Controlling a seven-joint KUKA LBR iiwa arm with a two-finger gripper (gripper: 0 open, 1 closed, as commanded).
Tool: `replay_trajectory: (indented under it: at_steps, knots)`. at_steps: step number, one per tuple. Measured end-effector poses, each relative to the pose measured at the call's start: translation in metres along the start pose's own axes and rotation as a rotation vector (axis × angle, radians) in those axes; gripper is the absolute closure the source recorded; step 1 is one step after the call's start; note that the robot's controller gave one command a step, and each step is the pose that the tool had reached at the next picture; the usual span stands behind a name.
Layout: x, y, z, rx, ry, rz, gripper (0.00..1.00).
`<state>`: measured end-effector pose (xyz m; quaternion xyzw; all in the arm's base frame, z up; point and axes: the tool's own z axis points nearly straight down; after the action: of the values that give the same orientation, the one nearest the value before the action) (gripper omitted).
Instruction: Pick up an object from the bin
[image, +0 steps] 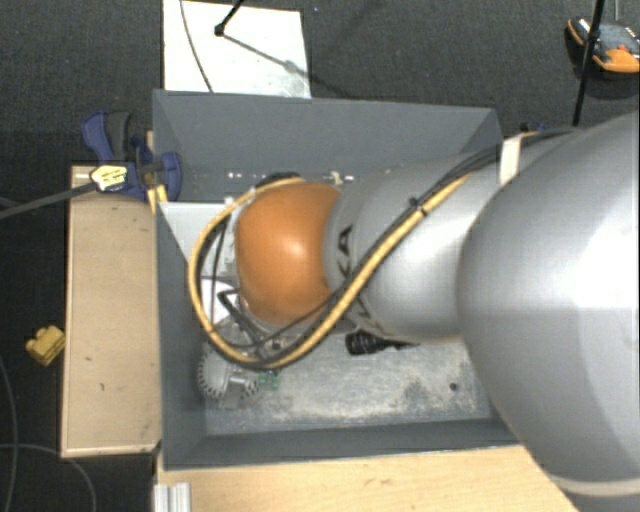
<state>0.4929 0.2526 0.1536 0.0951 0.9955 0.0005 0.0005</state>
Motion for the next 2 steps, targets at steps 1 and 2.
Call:
replay_trajectory:
  at_steps: [1,2]
  knots:
    - [-0.007,0.005,0.061,-0.007,-0.014,-0.429,0.00]
    - [0.008,0.003,0.073,-0.014,-0.024,-0.178,1.00]
